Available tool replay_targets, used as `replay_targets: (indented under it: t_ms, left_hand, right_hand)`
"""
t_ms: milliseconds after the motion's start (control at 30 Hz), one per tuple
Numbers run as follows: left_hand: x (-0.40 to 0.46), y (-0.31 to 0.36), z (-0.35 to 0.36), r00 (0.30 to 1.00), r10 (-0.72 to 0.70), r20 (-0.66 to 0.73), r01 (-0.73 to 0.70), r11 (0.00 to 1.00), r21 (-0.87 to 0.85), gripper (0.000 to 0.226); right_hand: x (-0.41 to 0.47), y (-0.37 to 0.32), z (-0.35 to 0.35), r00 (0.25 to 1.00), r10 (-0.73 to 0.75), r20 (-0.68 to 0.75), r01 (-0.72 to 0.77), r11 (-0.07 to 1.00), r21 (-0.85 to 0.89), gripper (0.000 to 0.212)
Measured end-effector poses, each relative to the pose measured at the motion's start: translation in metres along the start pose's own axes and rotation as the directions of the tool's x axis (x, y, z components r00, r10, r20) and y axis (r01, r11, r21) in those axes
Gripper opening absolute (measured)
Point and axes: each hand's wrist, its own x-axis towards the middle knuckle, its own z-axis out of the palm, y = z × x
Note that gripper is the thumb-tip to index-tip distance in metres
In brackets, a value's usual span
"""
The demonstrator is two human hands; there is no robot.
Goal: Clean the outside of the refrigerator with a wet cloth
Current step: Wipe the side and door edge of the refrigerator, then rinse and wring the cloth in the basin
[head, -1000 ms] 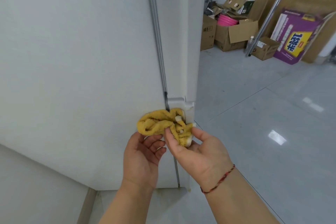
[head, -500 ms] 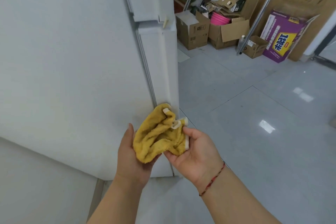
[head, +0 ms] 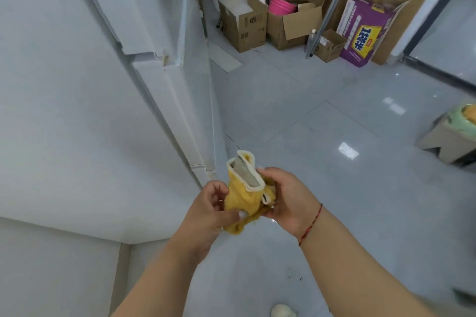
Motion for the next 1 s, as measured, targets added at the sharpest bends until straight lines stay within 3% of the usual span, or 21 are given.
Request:
replay_targets:
  t_ms: [100, 200, 300, 367, 433, 500, 667, 833, 1000]
  left_hand:
    - [0.013, -0.001, 0.029, 0.997, -0.022, 0.075, 0.02, 0.999, 0.033, 0.049]
    - [0.025, 0.001, 0.06, 0.977, -0.091, 0.193, 0.084, 0.995, 0.045, 0.07]
    - [0.04, 0.002, 0.097, 0.945, -0.158, 0.286, 0.107, 0.977, 0.186, 0.084]
    - [0.047, 0.004, 0.123, 0.943, -0.171, 0.286, 0.094, 0.959, 0.266, 0.079]
    - [0.054, 0.003, 0.147, 0.948, -0.167, 0.27, 0.083, 0.952, 0.294, 0.052]
    - [0.061, 0.004, 0.168, 0.932, -0.196, 0.305, 0.123, 0.962, 0.244, 0.024]
    - [0.079, 0.006, 0.207, 0.859, -0.345, 0.379, 0.351, 0.935, 0.055, 0.022]
    - [0.084, 0.007, 0.268, 0.746, -0.394, 0.537, 0.278, 0.917, 0.286, 0.059]
    - [0.085, -0.002, 0.314, 0.643, -0.439, 0.628, 0.206, 0.888, 0.41, 0.056]
  right_hand:
    - [-0.006, -0.004, -0.035, 0.997, -0.034, -0.066, 0.037, 0.998, 0.048, 0.027]
    - [-0.012, -0.007, -0.072, 0.986, -0.054, -0.159, 0.074, 0.99, 0.124, 0.026]
    - [-0.02, -0.007, -0.108, 0.969, -0.085, -0.233, 0.121, 0.983, 0.141, 0.015]
    - [-0.027, -0.008, -0.128, 0.952, -0.091, -0.293, 0.139, 0.98, 0.145, 0.016]
    - [-0.036, -0.009, -0.149, 0.928, -0.102, -0.358, 0.168, 0.973, 0.158, 0.017]
    - [-0.048, -0.011, -0.172, 0.882, -0.122, -0.455, 0.224, 0.958, 0.177, 0.019]
    - [-0.081, -0.014, -0.213, 0.785, -0.167, -0.597, 0.391, 0.881, 0.267, 0.023]
    - [-0.12, -0.008, -0.233, 0.651, -0.228, -0.724, 0.505, 0.842, 0.189, 0.019]
    - [-0.161, 0.004, -0.259, 0.483, -0.127, -0.867, 0.592, 0.777, 0.216, 0.027]
